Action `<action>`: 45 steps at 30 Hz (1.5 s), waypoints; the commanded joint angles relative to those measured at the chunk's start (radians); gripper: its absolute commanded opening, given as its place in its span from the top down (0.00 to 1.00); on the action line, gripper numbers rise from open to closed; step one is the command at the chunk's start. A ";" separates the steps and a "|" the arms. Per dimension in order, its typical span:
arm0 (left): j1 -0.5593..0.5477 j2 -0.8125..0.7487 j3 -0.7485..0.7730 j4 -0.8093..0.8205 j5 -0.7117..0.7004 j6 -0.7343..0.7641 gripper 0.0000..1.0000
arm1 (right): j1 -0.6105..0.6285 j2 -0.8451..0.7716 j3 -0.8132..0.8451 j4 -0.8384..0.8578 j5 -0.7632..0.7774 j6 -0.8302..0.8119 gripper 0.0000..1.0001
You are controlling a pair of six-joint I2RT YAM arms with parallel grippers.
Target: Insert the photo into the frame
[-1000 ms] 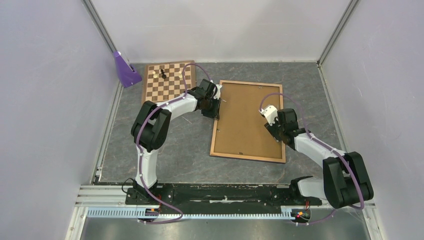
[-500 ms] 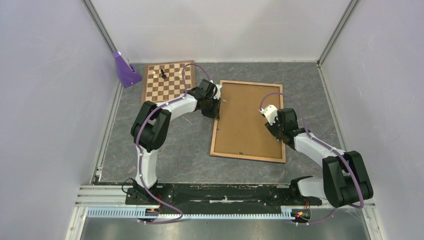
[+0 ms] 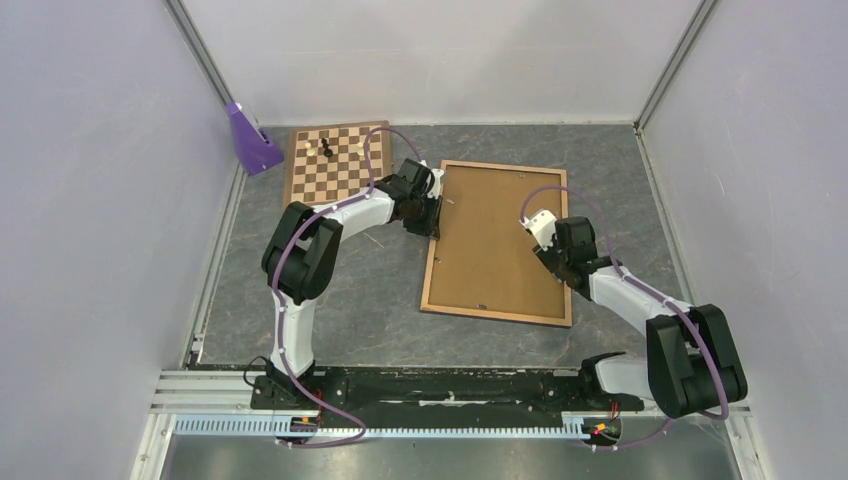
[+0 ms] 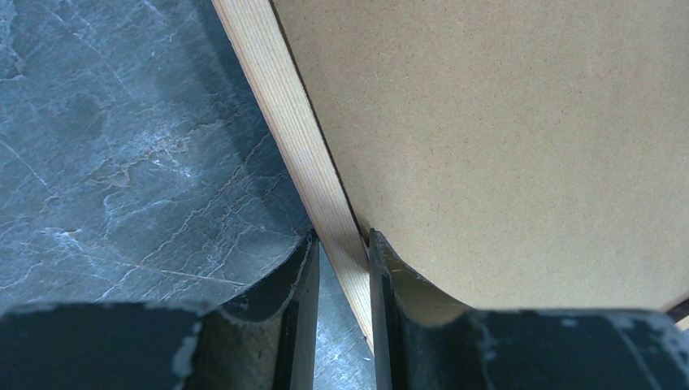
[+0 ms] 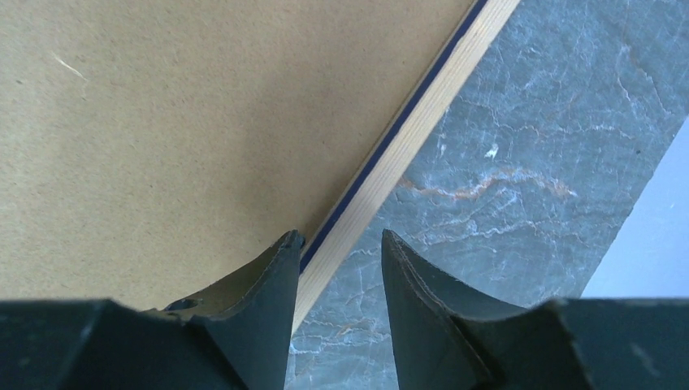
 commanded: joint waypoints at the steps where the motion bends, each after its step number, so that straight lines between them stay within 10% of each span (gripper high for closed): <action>1: -0.005 -0.011 -0.024 0.026 0.014 -0.037 0.98 | -0.007 -0.030 -0.010 -0.026 0.051 -0.016 0.55; 45: 0.004 -0.035 -0.114 0.137 -0.079 -0.138 0.98 | -0.022 0.029 0.034 -0.045 0.001 -0.019 0.56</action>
